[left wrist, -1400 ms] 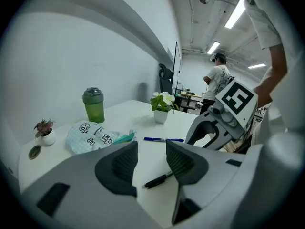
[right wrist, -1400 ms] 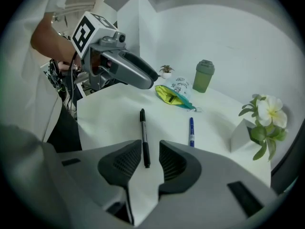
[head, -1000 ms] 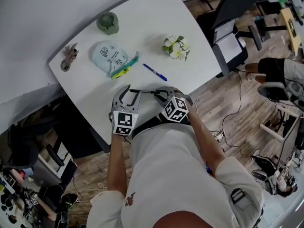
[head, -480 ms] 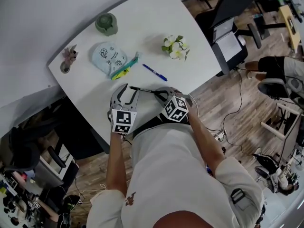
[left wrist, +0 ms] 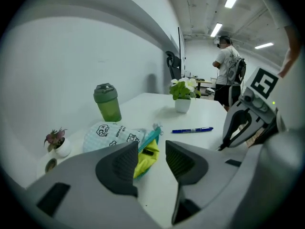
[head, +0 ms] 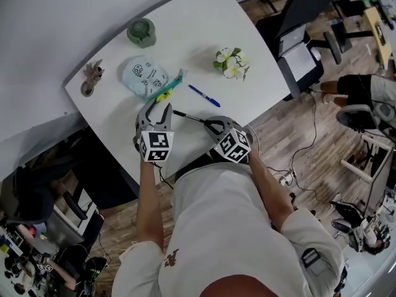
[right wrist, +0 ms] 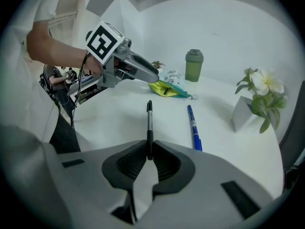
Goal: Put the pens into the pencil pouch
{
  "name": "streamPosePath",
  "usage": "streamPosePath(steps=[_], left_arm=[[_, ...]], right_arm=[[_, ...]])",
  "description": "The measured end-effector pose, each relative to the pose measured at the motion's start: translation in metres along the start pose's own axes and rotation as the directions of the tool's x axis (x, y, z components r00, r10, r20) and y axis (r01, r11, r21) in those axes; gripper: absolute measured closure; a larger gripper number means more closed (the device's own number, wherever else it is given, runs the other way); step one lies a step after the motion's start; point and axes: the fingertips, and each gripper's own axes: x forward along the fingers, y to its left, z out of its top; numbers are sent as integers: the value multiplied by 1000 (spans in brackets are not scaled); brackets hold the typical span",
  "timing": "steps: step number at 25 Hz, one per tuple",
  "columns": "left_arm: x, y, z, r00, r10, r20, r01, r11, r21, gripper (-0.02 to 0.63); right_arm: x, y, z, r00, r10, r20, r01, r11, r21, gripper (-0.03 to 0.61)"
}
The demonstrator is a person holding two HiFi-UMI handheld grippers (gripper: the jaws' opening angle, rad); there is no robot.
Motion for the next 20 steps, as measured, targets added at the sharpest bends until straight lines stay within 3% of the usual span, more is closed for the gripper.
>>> streamPosePath(steps=[6,11,13,16,20], left_arm=[[18,22,-9,996,33,-86,-24,994,102,440],[32,26,-26,982,3,-187,25,989,146,441],[36,27,-32,974,-2,-225,38,987,154,517],[36,28,-35,972,-14,-236,47,990,135,588],[29,22,-28,975,-67,-211,79,996,49,601]], right_arm=[[-7,-6,7,999,-22,24,21,999,43,534],[-10,-11,12,999,-35,35,33,998,54,534],[-10,-12,15,998,-39,38,37,997,62,534],[-11,-14,20,998,-48,46,44,996,77,534],[-14,-17,28,997,-57,59,51,994,98,534]])
